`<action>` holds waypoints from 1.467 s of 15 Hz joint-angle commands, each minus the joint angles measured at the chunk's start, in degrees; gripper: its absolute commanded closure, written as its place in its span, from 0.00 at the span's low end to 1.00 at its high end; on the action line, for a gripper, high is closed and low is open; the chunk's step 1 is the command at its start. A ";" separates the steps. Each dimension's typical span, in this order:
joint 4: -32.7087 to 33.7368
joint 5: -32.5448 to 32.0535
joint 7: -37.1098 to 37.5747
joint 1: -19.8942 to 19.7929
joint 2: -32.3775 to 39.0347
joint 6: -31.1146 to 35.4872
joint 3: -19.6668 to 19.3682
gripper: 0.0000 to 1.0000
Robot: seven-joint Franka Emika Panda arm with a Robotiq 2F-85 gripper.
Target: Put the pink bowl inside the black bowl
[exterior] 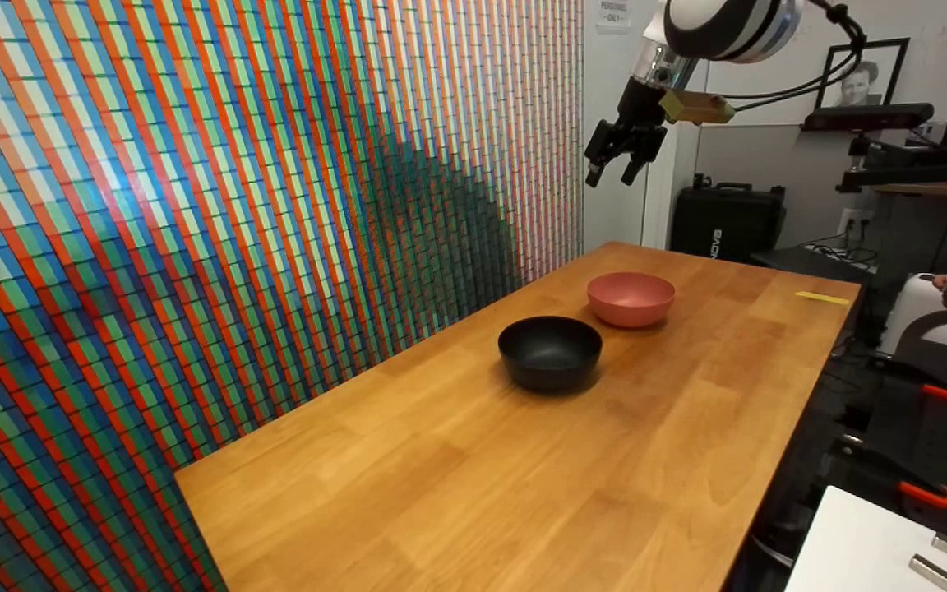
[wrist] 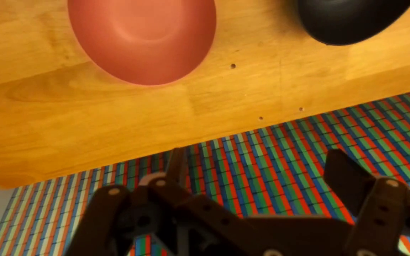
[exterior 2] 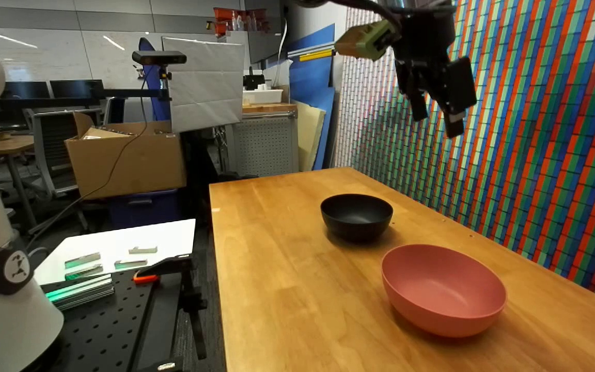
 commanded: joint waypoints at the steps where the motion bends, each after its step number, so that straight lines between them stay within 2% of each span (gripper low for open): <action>1: 3.92 -6.47 5.25 -0.63 7.00 -0.71 -1.39 0.00; 4: 4.45 -8.41 7.11 -0.03 10.68 -0.80 -2.04 0.00; 12: 4.76 -6.93 9.62 1.81 18.68 1.84 -1.40 0.00; 21: 8.08 -7.40 11.45 5.07 28.71 8.53 -2.44 0.00; 22: 8.31 -7.50 11.35 5.45 29.46 9.18 -2.58 0.25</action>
